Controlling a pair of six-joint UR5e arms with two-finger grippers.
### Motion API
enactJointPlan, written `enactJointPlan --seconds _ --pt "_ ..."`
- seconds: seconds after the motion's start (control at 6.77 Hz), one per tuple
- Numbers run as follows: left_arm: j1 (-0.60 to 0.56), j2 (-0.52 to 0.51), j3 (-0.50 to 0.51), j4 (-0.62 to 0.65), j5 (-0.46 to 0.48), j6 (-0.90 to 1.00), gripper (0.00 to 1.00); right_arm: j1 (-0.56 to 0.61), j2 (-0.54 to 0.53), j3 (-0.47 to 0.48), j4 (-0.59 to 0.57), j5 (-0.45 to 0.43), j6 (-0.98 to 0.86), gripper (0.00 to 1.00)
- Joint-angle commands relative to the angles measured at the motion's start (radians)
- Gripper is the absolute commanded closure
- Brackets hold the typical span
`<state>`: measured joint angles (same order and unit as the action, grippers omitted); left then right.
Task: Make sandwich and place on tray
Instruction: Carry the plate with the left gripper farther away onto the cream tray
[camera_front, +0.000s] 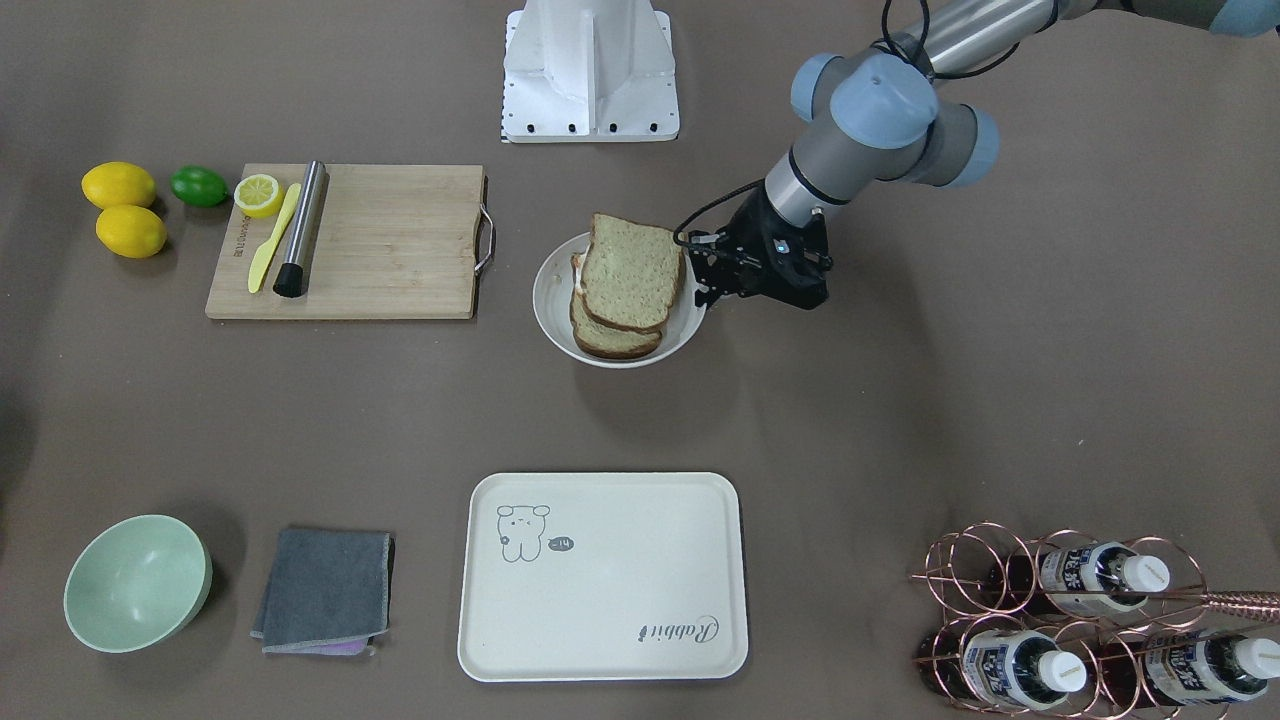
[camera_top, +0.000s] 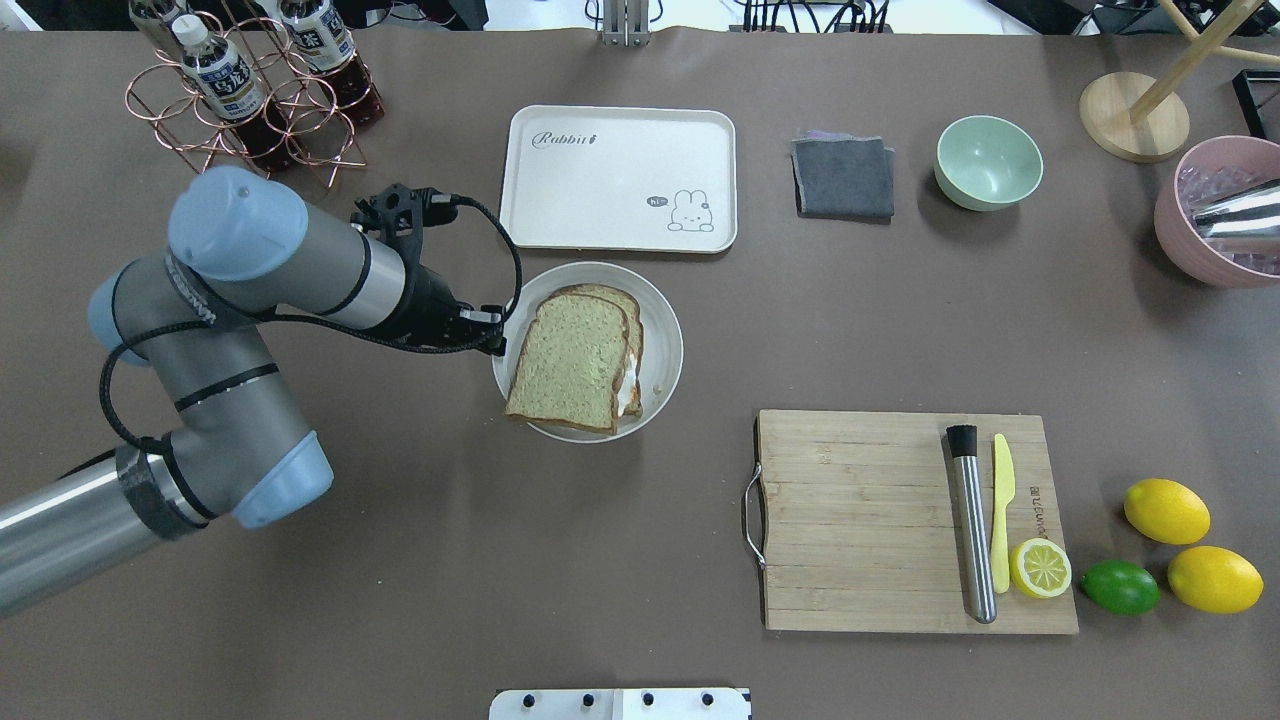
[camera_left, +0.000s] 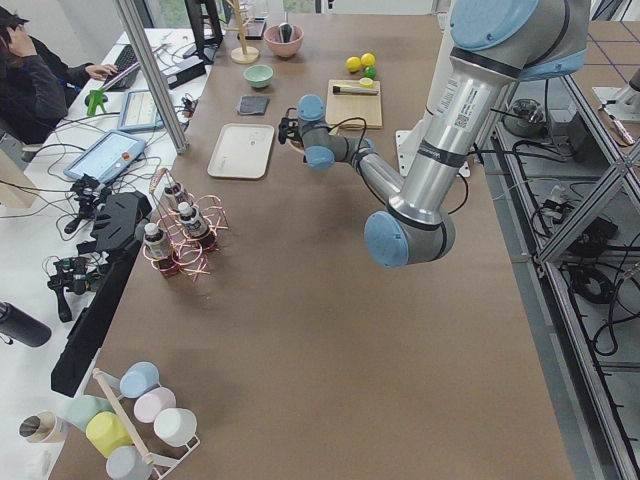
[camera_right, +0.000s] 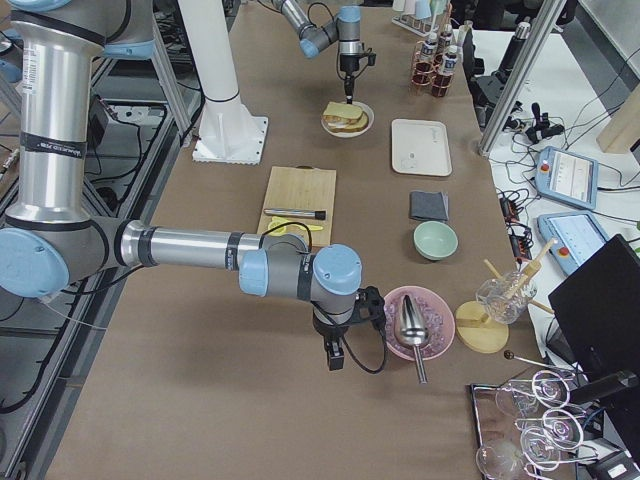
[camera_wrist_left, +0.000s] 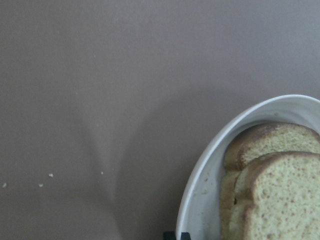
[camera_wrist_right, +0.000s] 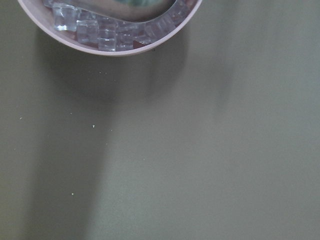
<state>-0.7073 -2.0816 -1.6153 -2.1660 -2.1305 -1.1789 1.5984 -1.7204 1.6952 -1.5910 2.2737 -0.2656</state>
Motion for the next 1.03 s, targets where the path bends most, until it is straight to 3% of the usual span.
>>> enactJointPlan --seconds 0.0,0.3,0.59,0.89 --pt "-0.143 -0.148 0.223 0.002 -0.072 0.124 1.0 0.0 0.005 -0.018 0.0 0.001 0.0 0.0" --pt "-0.237 -0.301 0.462 0.012 -0.149 0.22 1.0 0.0 0.005 -0.022 0.0 0.001 0.003 0.0" --pt "-0.264 -0.488 0.721 0.011 -0.149 0.255 1.0 0.0 0.007 -0.02 0.0 0.001 0.005 0.0" --pt "-0.247 -0.604 0.95 -0.085 -0.1 0.274 1.0 0.0 0.007 -0.02 0.0 0.001 0.006 0.0"
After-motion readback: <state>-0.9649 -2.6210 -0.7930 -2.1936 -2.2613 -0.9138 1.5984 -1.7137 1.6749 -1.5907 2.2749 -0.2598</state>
